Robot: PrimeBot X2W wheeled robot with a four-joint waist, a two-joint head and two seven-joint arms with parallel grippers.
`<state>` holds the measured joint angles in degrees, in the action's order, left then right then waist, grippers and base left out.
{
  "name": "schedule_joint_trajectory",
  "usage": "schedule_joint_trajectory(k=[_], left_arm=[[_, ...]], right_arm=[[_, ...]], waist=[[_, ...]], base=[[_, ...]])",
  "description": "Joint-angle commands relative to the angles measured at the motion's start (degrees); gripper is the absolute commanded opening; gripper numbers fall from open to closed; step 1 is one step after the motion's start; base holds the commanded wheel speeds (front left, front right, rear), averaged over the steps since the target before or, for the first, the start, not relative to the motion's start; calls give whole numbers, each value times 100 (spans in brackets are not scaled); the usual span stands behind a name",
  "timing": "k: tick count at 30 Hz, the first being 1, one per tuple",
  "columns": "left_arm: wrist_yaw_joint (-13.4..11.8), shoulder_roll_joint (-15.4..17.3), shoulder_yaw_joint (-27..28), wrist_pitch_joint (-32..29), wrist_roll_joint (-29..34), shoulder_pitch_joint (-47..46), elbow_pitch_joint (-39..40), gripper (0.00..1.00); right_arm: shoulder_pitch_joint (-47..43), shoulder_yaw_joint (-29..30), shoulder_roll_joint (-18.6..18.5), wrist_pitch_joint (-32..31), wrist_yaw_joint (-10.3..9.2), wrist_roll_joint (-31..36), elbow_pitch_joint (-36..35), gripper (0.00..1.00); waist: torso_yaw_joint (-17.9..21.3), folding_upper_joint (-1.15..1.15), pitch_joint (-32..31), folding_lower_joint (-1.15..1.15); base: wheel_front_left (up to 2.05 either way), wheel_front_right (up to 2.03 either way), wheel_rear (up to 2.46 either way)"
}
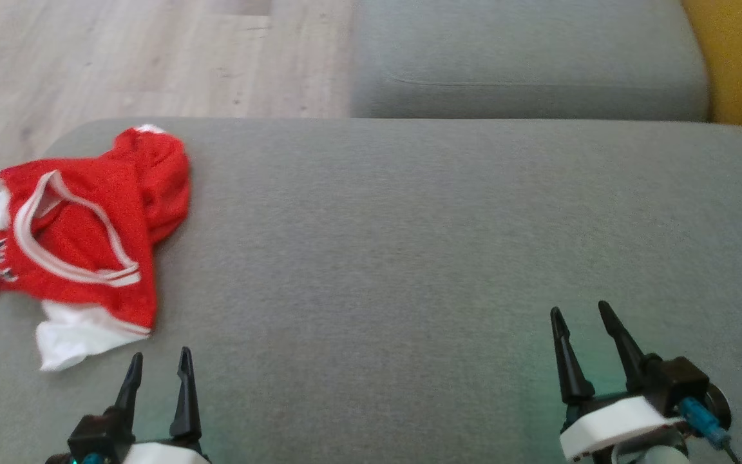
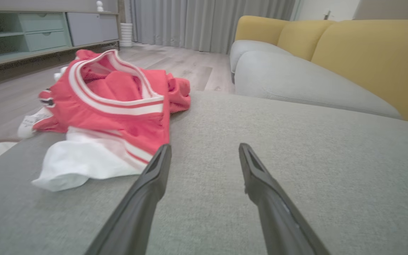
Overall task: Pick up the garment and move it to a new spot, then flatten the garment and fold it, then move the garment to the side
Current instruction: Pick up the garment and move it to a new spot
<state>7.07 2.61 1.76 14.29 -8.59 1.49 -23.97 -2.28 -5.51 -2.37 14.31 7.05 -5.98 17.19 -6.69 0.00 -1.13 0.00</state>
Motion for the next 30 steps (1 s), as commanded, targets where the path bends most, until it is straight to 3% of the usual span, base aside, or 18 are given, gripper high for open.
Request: schedule_joint_trajectory(k=[1,13,22,30], left_arm=[[0,30,166,71,17,-173,141,100],[-11,30,263,71,33,11,180,100],[3,42,138,71,60,-158,161,100],[18,137,-107,-406,-88,-1724,-376,100]], right_arm=[[51,-166,-51,69,44,-14,-151,100],[48,-352,-51,69,44,-133,-104,100],[98,-436,-51,69,44,-135,-121,100],[591,-458,-51,69,44,131,-240,100]], waist=[[-279,0,-51,0],[-1151,0,-178,0],[-1153,0,-38,0],[-887,0,945,0]], base=[[0,0,0],[0,0,0],[0,0,0],[0,0,0]])
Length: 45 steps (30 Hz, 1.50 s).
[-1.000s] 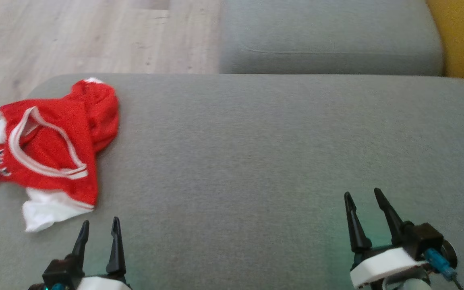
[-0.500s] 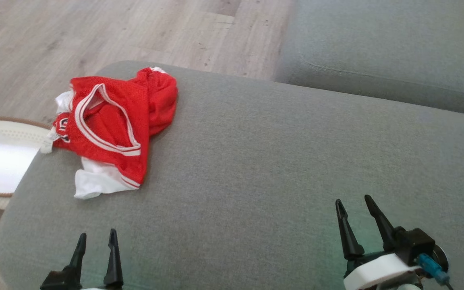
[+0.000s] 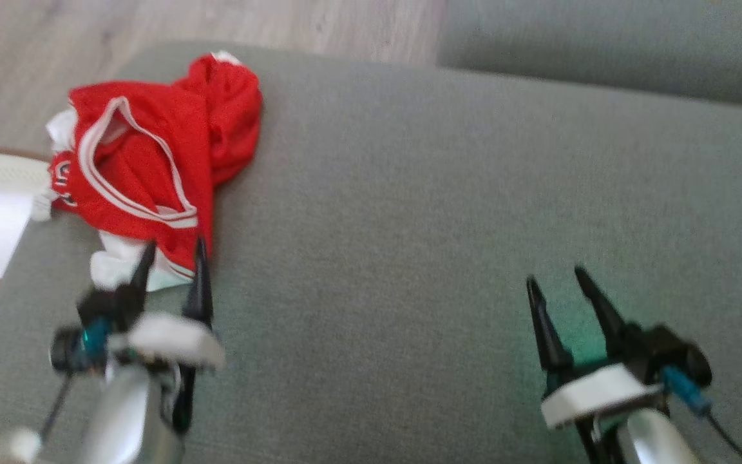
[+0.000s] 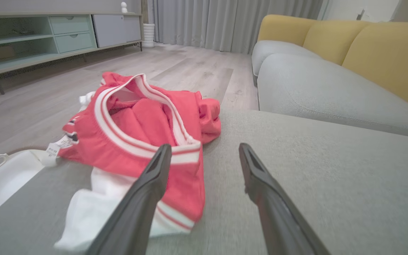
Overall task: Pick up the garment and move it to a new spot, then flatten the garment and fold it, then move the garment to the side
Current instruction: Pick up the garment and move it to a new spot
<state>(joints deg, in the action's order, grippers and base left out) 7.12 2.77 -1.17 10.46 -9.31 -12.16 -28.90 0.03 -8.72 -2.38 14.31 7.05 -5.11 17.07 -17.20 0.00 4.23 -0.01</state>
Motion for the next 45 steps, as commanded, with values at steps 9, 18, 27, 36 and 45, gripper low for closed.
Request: schedule_joint_trajectory(k=[9,18,27,36,45], left_arm=[[-495,533,499,-894,-120,-2063,-1444,100],[-503,823,503,-956,-150,-2511,-2745,4],[-184,1009,609,-301,-442,-2756,-2820,0],[-13,1305,450,-542,-635,-2932,-1316,0],[23,1465,171,-2037,-1128,-2497,1717,0]], right_arm=[[997,-274,-50,69,44,163,-304,100],[1125,-197,-50,69,44,218,-347,100],[906,-70,-50,69,44,140,-314,100],[571,-148,-50,69,44,-104,-289,100],[363,-306,-50,69,44,-289,-322,100]], waist=[[505,0,1427,1],[657,0,1509,1],[551,0,987,1],[503,0,278,1],[864,0,-204,1]], base=[[0,0,0],[0,0,0],[0,0,0],[0,0,0],[0,0,0]])
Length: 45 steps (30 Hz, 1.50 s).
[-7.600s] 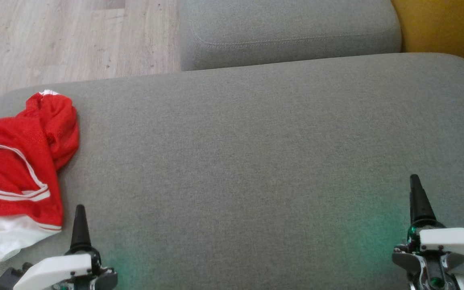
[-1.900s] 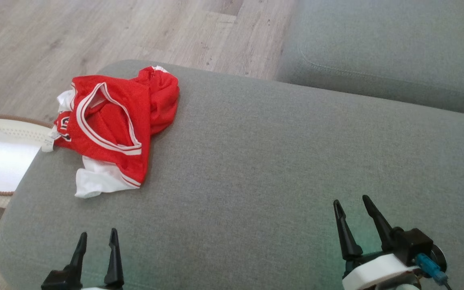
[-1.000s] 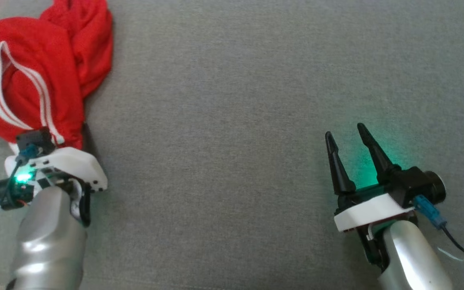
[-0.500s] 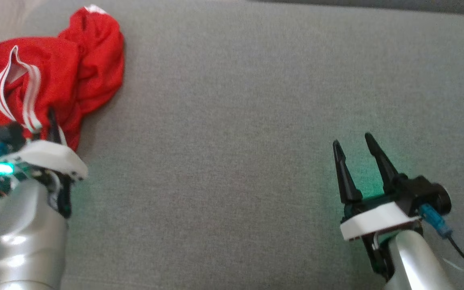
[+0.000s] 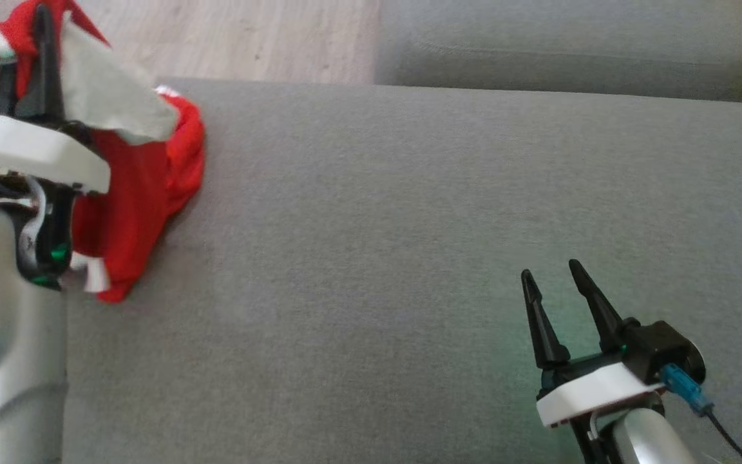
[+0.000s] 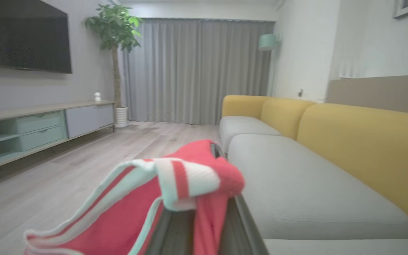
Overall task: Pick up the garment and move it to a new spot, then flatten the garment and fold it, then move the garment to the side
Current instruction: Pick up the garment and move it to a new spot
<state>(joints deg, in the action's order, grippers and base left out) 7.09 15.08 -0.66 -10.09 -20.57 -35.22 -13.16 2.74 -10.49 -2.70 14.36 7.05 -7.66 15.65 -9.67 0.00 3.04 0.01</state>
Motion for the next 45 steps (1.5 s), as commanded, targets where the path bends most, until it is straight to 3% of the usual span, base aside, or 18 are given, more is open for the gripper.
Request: schedule_joint_trajectory(k=[1,10,18,23,28,34,35,36,37,45], left_arm=[[28,229,71,-170,-79,-136,467,0],[35,79,-504,-1620,-1061,194,2556,0],[37,-170,-1210,-2302,-1818,263,3026,0],[35,-521,-1748,-2358,-1790,109,2540,0],[37,-776,-2336,-1959,-1456,-1,1650,0],[38,-917,-3450,-727,-1102,-1,105,0],[38,-934,-3578,-478,-1072,13,-135,22],[38,-942,-3714,-248,-1029,11,-343,53],[39,-949,-3781,-7,-983,19,-544,100],[-23,-1044,-3836,1313,-784,134,-1336,100]], right_arm=[[81,-132,-18,63,44,-46,-190,100],[75,-339,-18,63,44,-135,-301,100],[278,-637,-18,63,44,-317,-483,100],[403,-796,-18,63,44,-523,-650,100],[429,-816,-18,63,44,-675,-733,100],[440,-894,-18,63,44,-740,-753,100],[441,-894,-18,63,44,-743,-753,100],[441,-892,-18,63,44,-743,-752,100],[438,-883,-18,63,44,-737,-750,100],[322,-588,-18,63,44,-482,-728,100]], waist=[[167,0,-106,-1],[942,0,-145,-1],[1991,0,94,-1],[2642,0,301,-1],[2980,0,456,-1],[3207,0,593,-1],[3219,0,599,-1],[3225,0,601,-1],[3220,0,599,-1],[2803,0,471,-1]], base=[[0,0,0],[0,0,0],[0,0,0],[0,0,0],[0,0,0],[0,0,0],[0,0,0],[0,0,0],[0,0,0],[0,0,0]])
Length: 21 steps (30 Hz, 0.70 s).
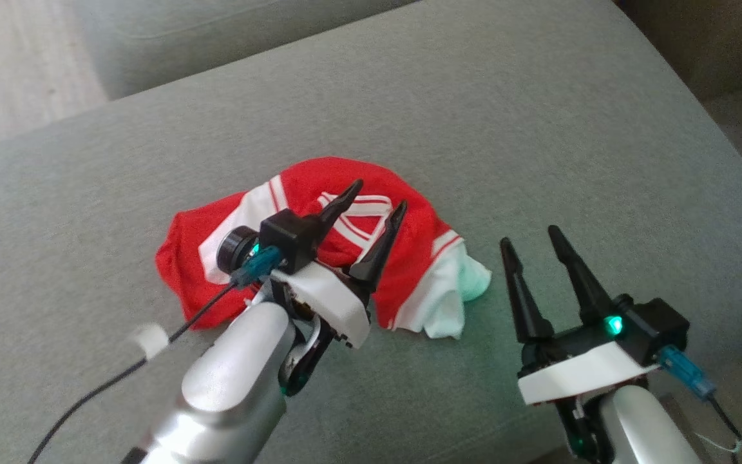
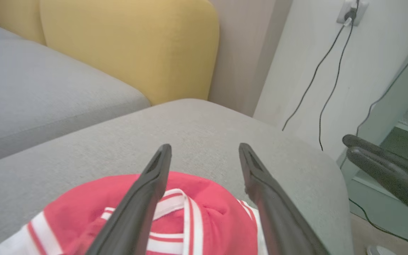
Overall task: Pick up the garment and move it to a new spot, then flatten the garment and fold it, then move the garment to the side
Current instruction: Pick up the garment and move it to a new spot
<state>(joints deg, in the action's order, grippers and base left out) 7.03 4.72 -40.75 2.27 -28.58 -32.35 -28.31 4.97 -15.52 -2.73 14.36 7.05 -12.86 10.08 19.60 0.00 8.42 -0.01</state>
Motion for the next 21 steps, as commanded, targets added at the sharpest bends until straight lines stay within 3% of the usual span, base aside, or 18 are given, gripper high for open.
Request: schedule_joint_trajectory(k=[1,5,12,18,21], left_arm=[[-50,-7,207,227,10,-88,200,100],[-365,144,421,878,15,443,512,100],[-878,489,875,1243,72,1531,1094,100],[-1140,624,1581,1270,412,2422,1571,100],[-1128,562,2028,1271,625,2868,1808,100]], right_arm=[[83,-43,-15,63,44,81,-166,100],[-26,219,-15,63,44,361,-192,100],[-274,683,-15,63,44,856,-272,100],[-493,909,-15,63,44,1183,-243,100],[-567,961,-15,63,44,1287,-217,100]], waist=[[-191,0,-106,1],[-582,0,-313,1],[-1172,0,-598,1],[-1559,0,-722,1],[-1658,0,-746,1]], base=[[0,0,0],[0,0,0],[0,0,0],[0,0,0],[0,0,0]])
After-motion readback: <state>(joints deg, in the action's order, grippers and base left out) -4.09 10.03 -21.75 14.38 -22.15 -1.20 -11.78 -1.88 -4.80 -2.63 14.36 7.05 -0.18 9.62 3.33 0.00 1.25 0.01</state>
